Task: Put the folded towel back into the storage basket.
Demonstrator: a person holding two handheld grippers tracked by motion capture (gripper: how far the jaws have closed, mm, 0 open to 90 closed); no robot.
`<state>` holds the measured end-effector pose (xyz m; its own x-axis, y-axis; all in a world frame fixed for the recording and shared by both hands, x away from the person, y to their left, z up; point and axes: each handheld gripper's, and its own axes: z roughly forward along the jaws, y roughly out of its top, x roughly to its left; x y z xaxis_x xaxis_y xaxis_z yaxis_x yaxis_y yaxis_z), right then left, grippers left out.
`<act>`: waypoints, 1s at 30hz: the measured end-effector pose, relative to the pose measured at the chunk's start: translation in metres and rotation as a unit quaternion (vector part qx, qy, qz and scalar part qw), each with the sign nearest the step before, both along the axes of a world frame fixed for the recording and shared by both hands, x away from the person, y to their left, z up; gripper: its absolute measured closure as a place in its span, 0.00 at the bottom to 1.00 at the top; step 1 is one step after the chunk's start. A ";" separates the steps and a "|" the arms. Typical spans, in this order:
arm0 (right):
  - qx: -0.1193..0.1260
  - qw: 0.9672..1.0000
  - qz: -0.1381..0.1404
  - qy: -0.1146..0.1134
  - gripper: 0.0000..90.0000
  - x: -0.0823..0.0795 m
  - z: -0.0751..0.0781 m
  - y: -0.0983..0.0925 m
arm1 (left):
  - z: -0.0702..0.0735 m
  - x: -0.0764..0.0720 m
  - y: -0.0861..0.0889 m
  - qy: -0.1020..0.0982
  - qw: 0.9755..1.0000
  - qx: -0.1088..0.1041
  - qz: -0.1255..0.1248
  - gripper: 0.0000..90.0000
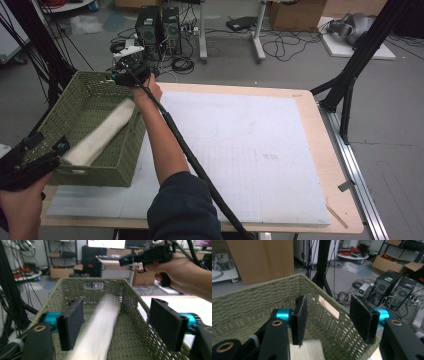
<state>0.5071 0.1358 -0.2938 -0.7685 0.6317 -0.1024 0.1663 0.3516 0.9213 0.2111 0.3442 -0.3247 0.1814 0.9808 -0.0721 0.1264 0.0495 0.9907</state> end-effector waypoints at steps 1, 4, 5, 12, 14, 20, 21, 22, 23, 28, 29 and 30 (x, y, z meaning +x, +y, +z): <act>0.000 1.000 0.001 0.003 0.51 -0.001 0.000 -0.002 | 0.000 0.000 0.000 0.000 1.000 0.000 0.000 0.28; 0.005 1.000 0.008 0.007 0.48 -0.005 0.001 -0.011 | 0.001 -0.001 0.000 -0.006 1.000 -0.004 -0.007 0.26; 0.008 1.000 0.012 0.009 0.46 -0.007 0.001 -0.015 | 0.001 0.000 -0.001 -0.003 1.000 -0.003 -0.012 0.26; 0.020 0.999 0.035 0.021 0.40 -0.020 0.002 -0.049 | 0.001 0.007 -0.015 0.026 0.998 -0.003 -0.051 0.22; 0.028 0.999 0.040 0.024 0.40 -0.023 0.003 -0.060 | 0.001 0.009 -0.019 0.027 0.997 -0.008 -0.066 0.22; 0.031 0.999 0.037 0.019 0.27 -0.034 0.007 -0.089 | 0.001 0.016 -0.032 0.025 0.994 -0.015 -0.105 0.22; 0.032 0.999 0.030 0.021 0.24 -0.036 0.007 -0.094 | 0.001 0.017 -0.035 0.025 0.993 -0.014 -0.112 0.22; 0.034 0.999 0.028 0.023 0.22 -0.037 0.008 -0.099 | 0.001 0.017 -0.037 0.027 0.992 -0.014 -0.120 0.22; 0.036 0.999 0.028 0.024 0.22 -0.039 0.008 -0.104 | 0.001 0.018 -0.039 0.028 0.992 -0.014 -0.126 0.23; 0.033 0.999 0.034 0.027 0.22 -0.049 0.007 -0.132 | 0.002 0.021 -0.050 0.019 0.986 -0.015 -0.163 0.23; 0.033 0.998 0.034 0.027 0.22 -0.052 0.007 -0.139 | 0.002 0.021 -0.055 0.008 0.986 -0.020 -0.168 0.23; 0.033 0.999 0.033 0.027 0.21 -0.055 0.006 -0.145 | 0.002 0.021 -0.055 0.008 0.986 -0.020 -0.168 0.23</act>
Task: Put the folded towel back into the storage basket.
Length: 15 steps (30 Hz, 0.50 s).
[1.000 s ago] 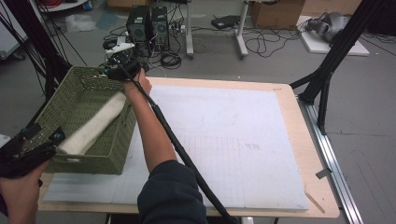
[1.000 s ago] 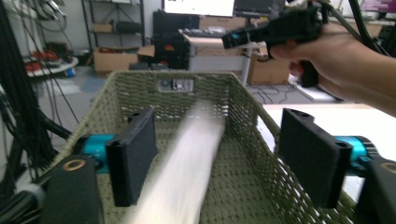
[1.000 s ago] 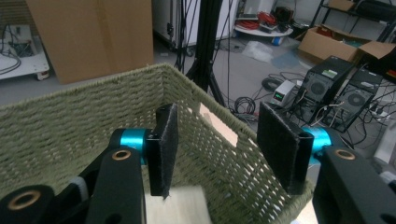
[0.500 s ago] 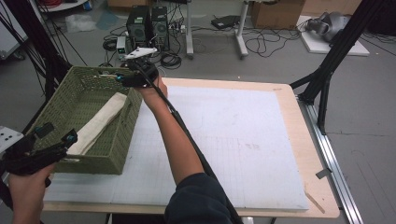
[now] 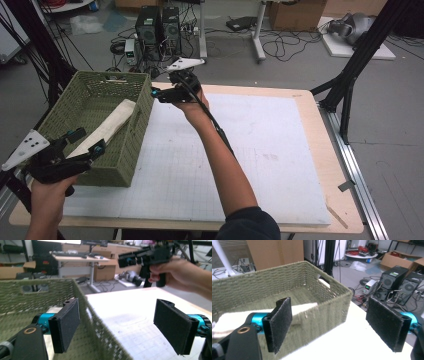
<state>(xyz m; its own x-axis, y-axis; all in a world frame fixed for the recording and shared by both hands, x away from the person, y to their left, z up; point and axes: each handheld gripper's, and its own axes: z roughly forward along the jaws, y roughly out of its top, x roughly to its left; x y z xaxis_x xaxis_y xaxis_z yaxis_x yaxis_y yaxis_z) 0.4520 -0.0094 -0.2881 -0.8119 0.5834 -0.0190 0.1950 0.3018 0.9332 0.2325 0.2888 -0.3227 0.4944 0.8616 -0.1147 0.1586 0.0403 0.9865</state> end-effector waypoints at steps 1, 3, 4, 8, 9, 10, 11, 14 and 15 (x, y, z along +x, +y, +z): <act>0.000 1.000 0.000 -0.003 0.20 -0.003 -0.001 -0.007 | 0.000 0.000 -0.003 -0.006 1.000 0.000 0.004 0.23; -0.001 1.000 -0.001 -0.005 0.20 -0.008 -0.004 -0.020 | 0.000 0.001 -0.008 -0.011 1.000 0.006 0.001 0.23; -0.003 1.000 -0.003 -0.005 0.20 -0.010 -0.006 -0.026 | 0.000 0.001 -0.011 -0.016 1.000 0.008 -0.001 0.23; -0.008 1.000 -0.020 -0.010 0.19 -0.019 -0.010 -0.050 | -0.001 0.004 -0.022 -0.029 1.000 -0.005 -0.012 0.23; -0.006 1.000 -0.022 -0.011 0.19 -0.021 -0.010 -0.056 | -0.001 0.005 -0.025 -0.026 0.999 -0.008 -0.019 0.23; -0.004 1.000 -0.024 -0.012 0.19 -0.023 -0.010 -0.061 | -0.001 0.008 -0.031 -0.019 0.999 -0.014 -0.033 0.23; -0.004 1.000 -0.024 -0.012 0.19 -0.023 -0.010 -0.061 | -0.001 0.008 -0.031 -0.019 0.999 -0.014 -0.033 0.23; -0.007 0.999 -0.029 -0.016 0.19 -0.033 -0.011 -0.081 | -0.001 0.010 -0.041 -0.013 0.999 -0.017 -0.050 0.23; -0.007 0.999 -0.029 -0.016 0.19 -0.033 -0.011 -0.081 | -0.001 0.011 -0.044 -0.013 0.998 -0.019 -0.055 0.23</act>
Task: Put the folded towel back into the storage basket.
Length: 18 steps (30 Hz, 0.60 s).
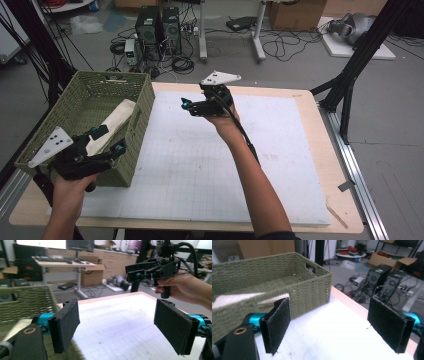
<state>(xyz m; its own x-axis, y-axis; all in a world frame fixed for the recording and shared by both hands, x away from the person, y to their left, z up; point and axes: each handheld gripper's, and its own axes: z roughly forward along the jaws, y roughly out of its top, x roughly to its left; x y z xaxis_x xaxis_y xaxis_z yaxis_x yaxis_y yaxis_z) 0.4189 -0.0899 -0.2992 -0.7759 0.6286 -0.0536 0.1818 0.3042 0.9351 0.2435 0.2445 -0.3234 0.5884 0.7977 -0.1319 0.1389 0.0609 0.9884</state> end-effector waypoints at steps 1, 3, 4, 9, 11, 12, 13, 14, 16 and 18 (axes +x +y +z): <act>-0.004 1.000 -0.003 -0.003 0.19 -0.003 -0.001 -0.005 | 0.000 0.001 -0.003 0.000 1.000 -0.002 -0.006 0.22; -0.007 1.000 -0.008 -0.005 0.19 -0.009 -0.002 -0.016 | -0.001 0.003 -0.009 0.001 1.000 0.001 -0.017 0.22; -0.010 1.000 -0.009 -0.006 0.19 -0.012 -0.004 -0.021 | -0.001 0.003 -0.012 0.001 1.000 0.002 -0.021 0.22; -0.020 0.999 -0.027 0.000 0.19 -0.028 -0.012 -0.055 | -0.007 0.008 -0.040 0.006 0.999 0.024 -0.048 0.22; -0.019 0.999 -0.032 0.000 0.19 -0.033 -0.015 -0.067 | -0.008 0.009 -0.045 0.007 0.998 0.031 -0.054 0.22; -0.019 0.999 -0.035 0.002 0.19 -0.036 -0.017 -0.072 | -0.010 0.010 -0.055 0.007 0.997 0.046 -0.062 0.22; -0.019 0.999 -0.039 0.002 0.19 -0.038 -0.018 -0.078 | -0.010 0.010 -0.055 0.007 0.997 0.046 -0.062 0.22; -0.018 0.999 -0.042 0.003 0.19 -0.041 -0.020 -0.083 | -0.012 0.012 -0.062 0.006 0.996 0.054 -0.069 0.22; -0.012 0.999 -0.051 0.006 0.19 -0.046 -0.022 -0.095 | -0.013 0.012 -0.065 0.005 0.996 0.056 -0.073 0.22; -0.009 0.998 -0.060 0.007 0.18 -0.051 -0.026 -0.106 | -0.014 0.014 -0.071 0.006 0.995 0.060 -0.082 0.22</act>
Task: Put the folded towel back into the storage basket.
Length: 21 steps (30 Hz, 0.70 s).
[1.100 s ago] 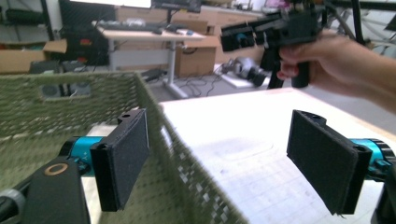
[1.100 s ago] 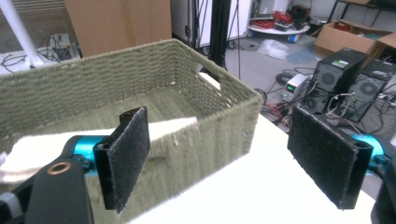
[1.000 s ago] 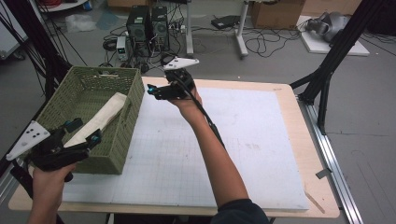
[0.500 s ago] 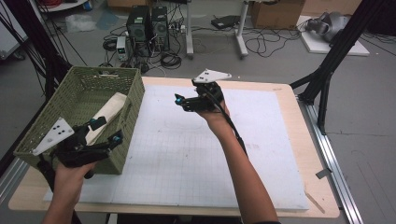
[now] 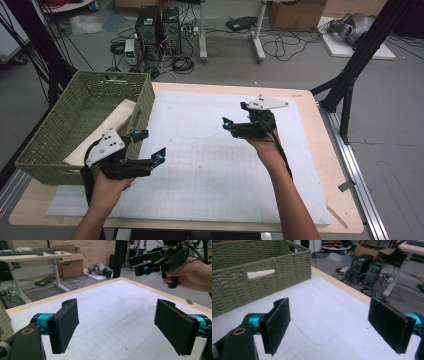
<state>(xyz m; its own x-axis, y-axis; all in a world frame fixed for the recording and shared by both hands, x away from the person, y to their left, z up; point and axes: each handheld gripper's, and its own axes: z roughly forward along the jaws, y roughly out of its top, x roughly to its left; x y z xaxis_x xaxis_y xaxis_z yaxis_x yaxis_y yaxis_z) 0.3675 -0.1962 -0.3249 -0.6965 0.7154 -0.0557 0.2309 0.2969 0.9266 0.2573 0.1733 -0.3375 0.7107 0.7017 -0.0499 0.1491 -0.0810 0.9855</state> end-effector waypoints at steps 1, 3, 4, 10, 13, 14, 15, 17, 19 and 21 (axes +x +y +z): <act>0.002 1.000 -0.005 0.003 0.18 -0.003 -0.001 -0.005 | -0.001 0.001 -0.003 0.000 1.000 0.002 -0.004 0.22; 0.003 1.000 -0.013 0.004 0.18 -0.009 -0.005 -0.017 | -0.005 0.004 -0.011 0.004 1.000 0.007 -0.015 0.22; 0.005 1.000 -0.017 0.003 0.18 -0.012 -0.007 -0.023 | -0.005 0.004 -0.011 0.004 1.000 0.007 -0.015 0.22; 0.008 0.999 -0.041 0.008 0.18 -0.030 -0.020 -0.050 | -0.017 0.012 -0.030 0.018 0.999 0.020 -0.037 0.22; 0.013 0.998 -0.057 0.018 0.17 -0.042 -0.031 -0.066 | -0.026 0.016 -0.041 0.025 0.998 0.029 -0.047 0.22; 0.015 0.997 -0.066 0.022 0.17 -0.051 -0.041 -0.075 | -0.030 0.018 -0.045 0.026 0.998 0.033 -0.051 0.22; 0.015 0.997 -0.066 0.022 0.17 -0.051 -0.041 -0.075 | -0.034 0.019 -0.048 0.028 0.997 0.036 -0.055 0.22; 0.009 0.997 -0.080 0.023 0.17 -0.063 -0.055 -0.087 | -0.044 0.023 -0.057 0.033 0.996 0.040 -0.071 0.22; 0.010 0.996 -0.090 0.026 0.17 -0.070 -0.063 -0.096 | -0.051 0.026 -0.061 0.032 0.996 0.042 -0.076 0.22; 0.007 0.995 -0.100 0.026 0.17 -0.076 -0.070 -0.103 | -0.059 0.030 -0.064 0.035 0.995 0.042 -0.082 0.22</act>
<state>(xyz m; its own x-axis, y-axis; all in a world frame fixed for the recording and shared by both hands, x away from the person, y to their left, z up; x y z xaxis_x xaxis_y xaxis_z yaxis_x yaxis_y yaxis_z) 0.2911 -0.2996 -0.3946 -0.5411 0.8408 -0.0117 0.3323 0.2267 0.9155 0.2868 0.1090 -0.3961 0.8123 0.5812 -0.0492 0.1950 -0.1911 0.9620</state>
